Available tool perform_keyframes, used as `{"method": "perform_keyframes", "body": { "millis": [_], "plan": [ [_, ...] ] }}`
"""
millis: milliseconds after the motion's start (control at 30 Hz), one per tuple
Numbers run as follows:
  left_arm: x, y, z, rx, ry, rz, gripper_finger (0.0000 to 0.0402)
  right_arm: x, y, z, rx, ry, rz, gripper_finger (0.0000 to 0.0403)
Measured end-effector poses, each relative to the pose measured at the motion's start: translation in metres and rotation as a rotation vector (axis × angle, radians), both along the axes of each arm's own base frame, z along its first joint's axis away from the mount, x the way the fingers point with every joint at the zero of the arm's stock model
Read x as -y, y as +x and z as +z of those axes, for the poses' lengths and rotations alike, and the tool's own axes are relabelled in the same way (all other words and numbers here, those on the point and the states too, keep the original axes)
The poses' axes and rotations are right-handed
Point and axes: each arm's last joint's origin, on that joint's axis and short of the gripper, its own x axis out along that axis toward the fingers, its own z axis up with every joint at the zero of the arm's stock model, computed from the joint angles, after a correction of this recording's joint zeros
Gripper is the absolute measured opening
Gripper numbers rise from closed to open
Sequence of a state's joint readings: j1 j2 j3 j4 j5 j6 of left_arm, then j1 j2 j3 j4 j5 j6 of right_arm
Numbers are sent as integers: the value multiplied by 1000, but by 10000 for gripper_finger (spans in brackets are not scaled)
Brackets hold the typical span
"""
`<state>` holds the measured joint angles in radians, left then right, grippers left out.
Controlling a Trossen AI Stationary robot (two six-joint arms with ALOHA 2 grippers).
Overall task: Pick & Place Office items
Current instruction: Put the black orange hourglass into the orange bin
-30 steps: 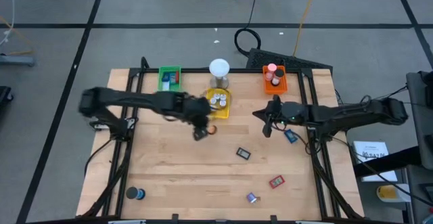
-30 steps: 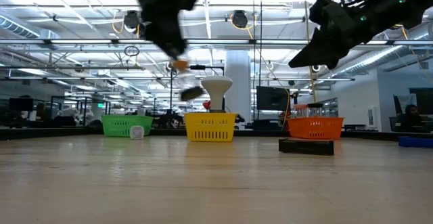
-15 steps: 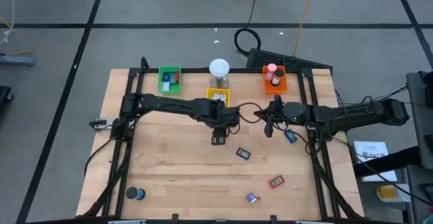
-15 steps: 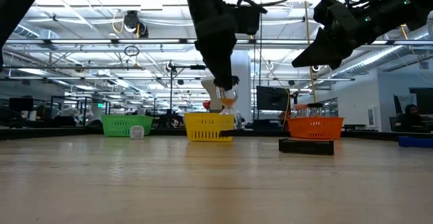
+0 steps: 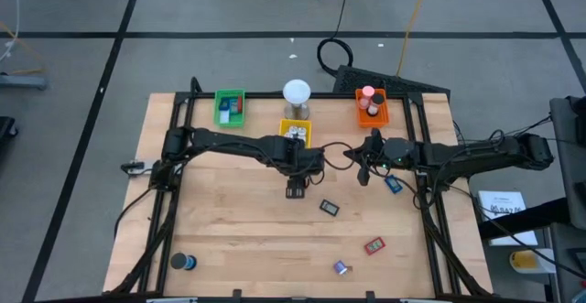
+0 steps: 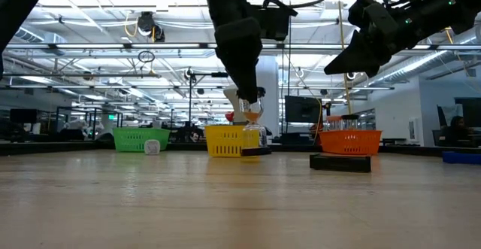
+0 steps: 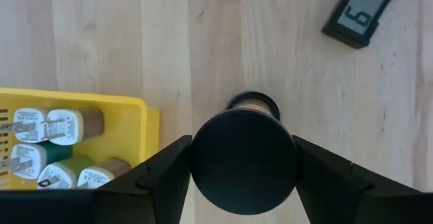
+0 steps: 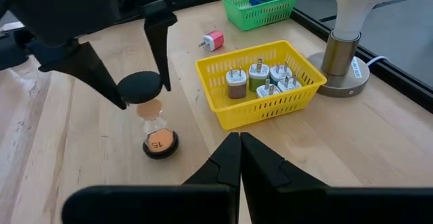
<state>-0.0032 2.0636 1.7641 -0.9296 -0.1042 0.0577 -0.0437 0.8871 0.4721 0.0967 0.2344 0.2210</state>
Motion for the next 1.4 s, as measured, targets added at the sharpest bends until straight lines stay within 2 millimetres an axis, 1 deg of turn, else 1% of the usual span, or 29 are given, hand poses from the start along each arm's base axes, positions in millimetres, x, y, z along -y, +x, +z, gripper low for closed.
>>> {"method": "perform_keyframes", "body": {
  "millis": [167, 300, 400, 500, 567, 733, 800, 900, 1000, 1200, 1267, 1400],
  "plan": [
    [-1, 0, 0, 2, -5, 21, 268, 0, 0, 0, 0, -1, 0, 0],
    [3, 0, 0, 1, -3, 7, 294, 0, 0, 0, 0, -1, 0, 0],
    [6, -5, 7, -4, 12, -33, 307, 0, 0, 0, 0, -1, 0, 0],
    [9, -11, 25, 43, 46, -39, 310, 0, 0, 0, 0, -1, 0, 0],
    [10, -18, 39, 67, 60, -38, 304, 0, 0, 0, 2, -1, 1, 0],
    [15, -39, 75, 143, 68, -42, 261, 0, 0, 0, 2, -1, 0, 0],
    [18, -50, 83, 175, 77, -45, 238, 0, 0, 0, 2, -1, 1, 0],
    [22, -71, 81, 242, 72, -49, 201, 0, 0, 0, 1, -5, 2, 0],
    [23, -99, 70, 323, 65, -51, 167, 0, 0, 0, -2, -22, 9, 0],
    [18, -163, 32, 572, 32, -15, 118, 0, 1, 2, 4, -47, 16, 0],
    [16, -181, 27, 662, 16, 3, 107, 0, 1, 3, 14, -77, 26, 0],
    [10, -211, 26, 770, 4, 34, 90, 0, 3, 8, 61, -101, 32, 0]
  ]
}}
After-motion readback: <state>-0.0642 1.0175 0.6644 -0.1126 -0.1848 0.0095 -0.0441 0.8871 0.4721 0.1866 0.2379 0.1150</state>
